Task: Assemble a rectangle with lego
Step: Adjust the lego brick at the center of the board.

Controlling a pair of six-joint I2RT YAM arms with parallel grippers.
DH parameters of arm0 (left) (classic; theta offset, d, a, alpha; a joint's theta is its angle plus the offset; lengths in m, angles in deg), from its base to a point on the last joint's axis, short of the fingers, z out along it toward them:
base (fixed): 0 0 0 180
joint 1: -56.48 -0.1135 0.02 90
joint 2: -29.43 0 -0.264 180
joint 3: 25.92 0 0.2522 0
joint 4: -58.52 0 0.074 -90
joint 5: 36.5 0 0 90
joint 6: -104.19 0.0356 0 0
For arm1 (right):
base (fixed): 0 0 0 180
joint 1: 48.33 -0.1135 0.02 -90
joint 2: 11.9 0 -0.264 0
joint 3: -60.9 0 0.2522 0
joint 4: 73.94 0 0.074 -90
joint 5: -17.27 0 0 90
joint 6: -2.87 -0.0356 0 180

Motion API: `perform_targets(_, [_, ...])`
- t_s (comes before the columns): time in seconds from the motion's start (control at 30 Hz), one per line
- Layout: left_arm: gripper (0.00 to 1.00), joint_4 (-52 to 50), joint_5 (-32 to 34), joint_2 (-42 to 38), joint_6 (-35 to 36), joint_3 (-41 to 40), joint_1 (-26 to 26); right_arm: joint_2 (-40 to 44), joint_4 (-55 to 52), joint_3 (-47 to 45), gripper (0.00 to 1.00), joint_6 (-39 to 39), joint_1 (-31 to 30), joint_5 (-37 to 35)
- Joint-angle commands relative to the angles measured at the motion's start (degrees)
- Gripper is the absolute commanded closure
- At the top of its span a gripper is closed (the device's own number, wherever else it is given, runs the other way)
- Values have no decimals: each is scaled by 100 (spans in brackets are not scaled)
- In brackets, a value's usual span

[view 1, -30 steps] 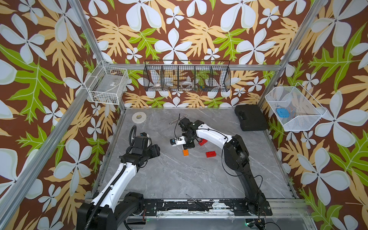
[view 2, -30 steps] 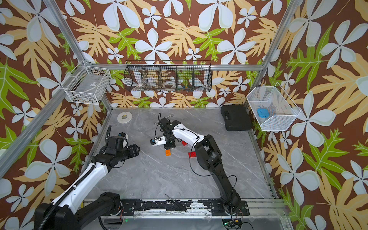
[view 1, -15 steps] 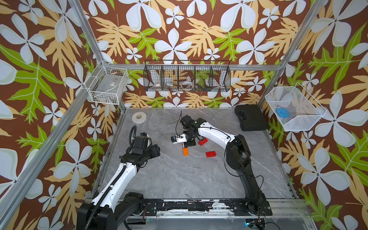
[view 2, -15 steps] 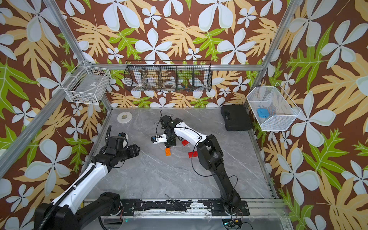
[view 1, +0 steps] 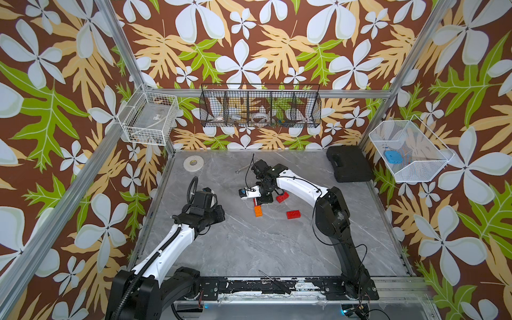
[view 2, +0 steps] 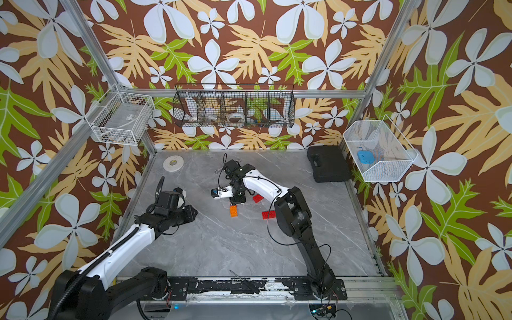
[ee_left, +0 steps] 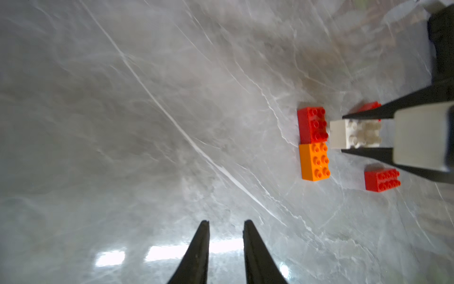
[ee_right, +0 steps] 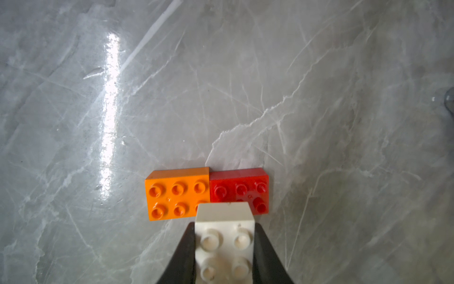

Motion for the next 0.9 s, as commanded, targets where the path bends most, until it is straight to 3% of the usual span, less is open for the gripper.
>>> perform_targets(0.0, [79, 446, -65, 390, -511, 106, 418, 161, -39, -64, 100, -113, 4, -75])
perform_targets(0.37, [96, 2329, -903, 1641, -1608, 74, 897, 600, 461, -960, 100, -205, 194, 47])
perform_targets(0.63, [99, 3337, -1403, 2516, -1932, 41, 941, 722, 531, -1044, 100, -193, 340, 161])
perform_targets(0.87, [100, 3579, -1451, 2914, -1937, 89, 987, 794, 583, -1191, 100, -245, 363, 186])
